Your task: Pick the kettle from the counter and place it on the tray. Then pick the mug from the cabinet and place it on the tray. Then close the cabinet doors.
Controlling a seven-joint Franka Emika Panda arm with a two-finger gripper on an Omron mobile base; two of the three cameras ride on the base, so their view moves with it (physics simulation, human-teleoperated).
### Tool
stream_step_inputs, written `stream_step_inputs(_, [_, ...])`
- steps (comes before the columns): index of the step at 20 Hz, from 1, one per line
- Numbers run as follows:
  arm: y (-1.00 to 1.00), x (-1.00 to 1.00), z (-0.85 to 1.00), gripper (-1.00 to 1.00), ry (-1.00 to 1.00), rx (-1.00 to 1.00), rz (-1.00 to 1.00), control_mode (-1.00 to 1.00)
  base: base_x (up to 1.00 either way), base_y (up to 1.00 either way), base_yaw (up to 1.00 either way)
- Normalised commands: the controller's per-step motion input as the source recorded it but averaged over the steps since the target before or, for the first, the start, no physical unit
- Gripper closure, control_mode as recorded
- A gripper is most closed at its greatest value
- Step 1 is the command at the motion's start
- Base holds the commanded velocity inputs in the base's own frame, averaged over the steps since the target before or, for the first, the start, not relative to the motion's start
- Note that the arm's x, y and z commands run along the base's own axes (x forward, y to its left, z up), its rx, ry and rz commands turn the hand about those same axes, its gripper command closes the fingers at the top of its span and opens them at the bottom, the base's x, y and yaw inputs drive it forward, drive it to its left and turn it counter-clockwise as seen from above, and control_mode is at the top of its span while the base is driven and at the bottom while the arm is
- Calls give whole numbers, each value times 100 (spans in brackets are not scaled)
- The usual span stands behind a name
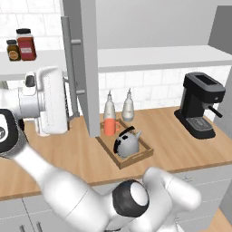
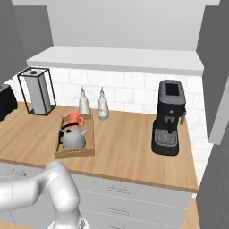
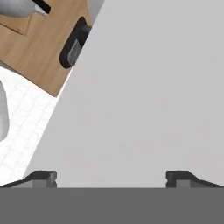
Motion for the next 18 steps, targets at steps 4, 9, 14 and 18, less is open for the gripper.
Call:
stream_step_inputs(4, [-96,-3,8,-100,-14,2,9,-100,0,0,0])
stream_step_inputs(9, [-92,5,17,-100,-12,1,12,-100,0,0,0])
stream_step_inputs(14, [-84,23,21,-100,-10,2,16,-100,0,0,0])
stream_step_inputs(18, [-78,43,19,-100,-7,4,19,-100,0,0,0])
